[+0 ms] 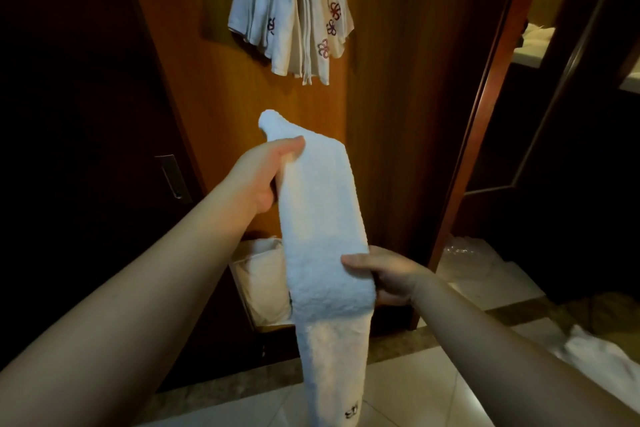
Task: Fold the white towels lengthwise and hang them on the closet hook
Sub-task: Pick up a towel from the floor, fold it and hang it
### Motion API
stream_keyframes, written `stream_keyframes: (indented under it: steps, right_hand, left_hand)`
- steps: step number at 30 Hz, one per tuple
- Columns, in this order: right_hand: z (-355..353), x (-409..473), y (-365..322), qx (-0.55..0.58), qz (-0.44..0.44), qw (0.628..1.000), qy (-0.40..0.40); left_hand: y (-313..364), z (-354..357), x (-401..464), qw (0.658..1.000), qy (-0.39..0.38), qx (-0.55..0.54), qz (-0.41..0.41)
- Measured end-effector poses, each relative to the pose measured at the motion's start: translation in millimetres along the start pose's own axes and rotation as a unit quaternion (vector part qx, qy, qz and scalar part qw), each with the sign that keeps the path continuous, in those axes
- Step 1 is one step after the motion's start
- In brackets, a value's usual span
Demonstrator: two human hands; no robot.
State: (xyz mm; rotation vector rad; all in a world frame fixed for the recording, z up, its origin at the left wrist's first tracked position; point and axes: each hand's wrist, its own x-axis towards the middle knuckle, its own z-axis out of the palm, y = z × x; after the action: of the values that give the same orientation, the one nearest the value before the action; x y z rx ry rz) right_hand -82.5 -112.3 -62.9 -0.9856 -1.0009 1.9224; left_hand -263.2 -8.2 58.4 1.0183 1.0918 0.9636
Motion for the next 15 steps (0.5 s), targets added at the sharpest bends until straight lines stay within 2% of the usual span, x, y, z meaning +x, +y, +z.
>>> stream_keyframes:
  steps: [6,11,15]
  right_hand:
    - [15.8,-11.7,-26.6,-0.120,0.033,0.992,0.006]
    - [21.0,-15.6,-53.2,-0.037,-0.003,0.999,-0.003]
    - [24.9,-17.6,-78.8,0.015,-0.074,0.997,-0.010]
  left_hand:
    - [4.7,0.4,18.7,0.998,0.024,0.032,-0.042]
    - [-10.2,-5.8,35.1,0.995,-0.044,0.050,-0.072]
    - [-35.7,-17.1,48.4,0.988,-0.075,0.070,-0.117]
